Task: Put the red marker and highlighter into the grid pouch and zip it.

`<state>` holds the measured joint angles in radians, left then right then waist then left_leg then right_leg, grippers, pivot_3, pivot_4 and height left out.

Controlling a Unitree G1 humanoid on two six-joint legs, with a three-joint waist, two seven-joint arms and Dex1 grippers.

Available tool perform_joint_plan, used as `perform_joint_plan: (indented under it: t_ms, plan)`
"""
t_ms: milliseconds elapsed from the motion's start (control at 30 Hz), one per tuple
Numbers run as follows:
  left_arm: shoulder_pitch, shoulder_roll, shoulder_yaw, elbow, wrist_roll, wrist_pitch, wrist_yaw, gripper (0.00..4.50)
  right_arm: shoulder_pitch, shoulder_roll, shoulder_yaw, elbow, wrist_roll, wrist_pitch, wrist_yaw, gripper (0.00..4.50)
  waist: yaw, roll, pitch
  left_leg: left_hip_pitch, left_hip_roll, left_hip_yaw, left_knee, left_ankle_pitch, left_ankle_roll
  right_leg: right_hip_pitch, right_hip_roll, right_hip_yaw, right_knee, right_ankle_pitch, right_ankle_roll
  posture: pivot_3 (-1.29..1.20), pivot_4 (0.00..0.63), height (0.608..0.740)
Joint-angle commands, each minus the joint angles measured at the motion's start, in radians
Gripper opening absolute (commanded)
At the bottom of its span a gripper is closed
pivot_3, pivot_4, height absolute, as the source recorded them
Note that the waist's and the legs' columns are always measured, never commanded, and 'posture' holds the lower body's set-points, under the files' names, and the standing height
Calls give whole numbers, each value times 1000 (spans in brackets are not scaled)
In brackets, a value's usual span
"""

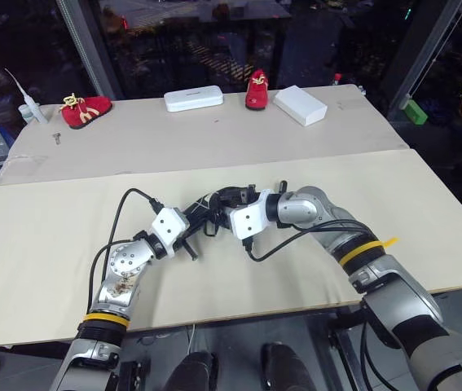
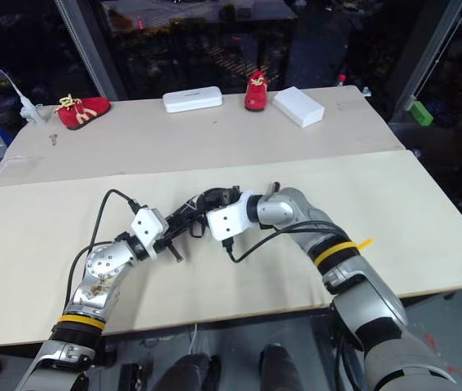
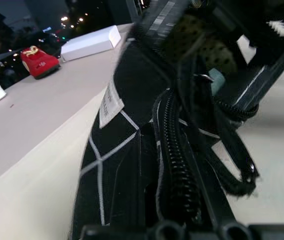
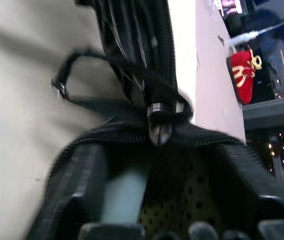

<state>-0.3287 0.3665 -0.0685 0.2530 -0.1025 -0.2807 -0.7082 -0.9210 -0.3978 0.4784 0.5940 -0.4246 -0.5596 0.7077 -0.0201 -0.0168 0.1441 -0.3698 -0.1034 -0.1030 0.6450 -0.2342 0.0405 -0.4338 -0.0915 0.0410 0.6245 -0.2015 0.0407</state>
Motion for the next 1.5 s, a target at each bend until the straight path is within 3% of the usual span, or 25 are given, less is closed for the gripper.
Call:
perform_joint_plan:
  t_ms: [33, 200, 333, 500, 600, 933, 1300, 1400, 1500]
  plan:
    - [-5, -6, -4, -43, -3, 1, 8, 0, -80, -45, -91, 32, 47, -26, -45, 3662, 4, 0, 0, 0, 0, 0, 0, 0, 0, 0, 0, 0, 0, 0, 0, 0, 150, 740]
    - [-6, -8, -4, -41, 0, 3, 19, 0, -87, -107, -211, 20, 254, 62, 98, 3662, 5, 0, 0, 0, 0, 0, -1, 0, 0, 0, 0, 0, 0, 0, 0, 0, 150, 740]
    - [1, -4, 2, -42, 3, 2, 26, 0, -19, -166, -356, -179, 530, 540, 278, 3662, 6, 0, 0, -1, 1, 0, -1, 0, 1, 0, 0, 0, -1, 0, 0, 0, 150, 740]
    - [10, 4, 7, -37, 3, -4, 35, 0, 67, -165, -426, -332, 543, 1040, 112, 3662, 5, 0, 0, -2, 2, 0, -1, -1, 2, -1, -1, 1, -1, 0, 0, 0, 150, 740]
    - [12, 4, 6, -33, 5, -6, 38, 0, 103, -134, -430, -382, 524, 1226, 14, 3662, 5, 0, 0, -2, 2, 0, -1, -1, 1, -2, -1, 1, 0, 0, -1, 0, 150, 740]
    - [9, 0, -1, -29, 14, -9, 47, 0, 116, 10, -386, -381, 465, 1483, -206, 3662, 5, 0, 0, -5, 2, 2, 0, 0, 1, -4, -1, 1, 1, 1, -1, 0, 150, 740]
    - [16, -7, -3, -34, 22, -8, 59, 0, 118, 102, -387, -285, 456, 1505, -326, 3662, 2, 0, 0, -5, 2, 2, 0, 0, 1, -4, -1, 0, 1, 1, -1, 0, 150, 740]
    - [18, -7, -1, -39, 21, -5, 63, 0, 131, 123, -386, -215, 441, 1462, -369, 3005, -1, 0, 0, -3, 2, 2, 0, 0, 1, -3, 0, 0, 1, 1, -1, 0, 150, 740]
    - [23, -7, 1, -51, 20, -2, 66, 0, 141, 122, -402, -198, 447, 1442, -383, 1950, 0, 0, -1, 1, 2, 2, 0, 0, 1, 1, 0, 0, 1, 1, -1, 0, 150, 740]
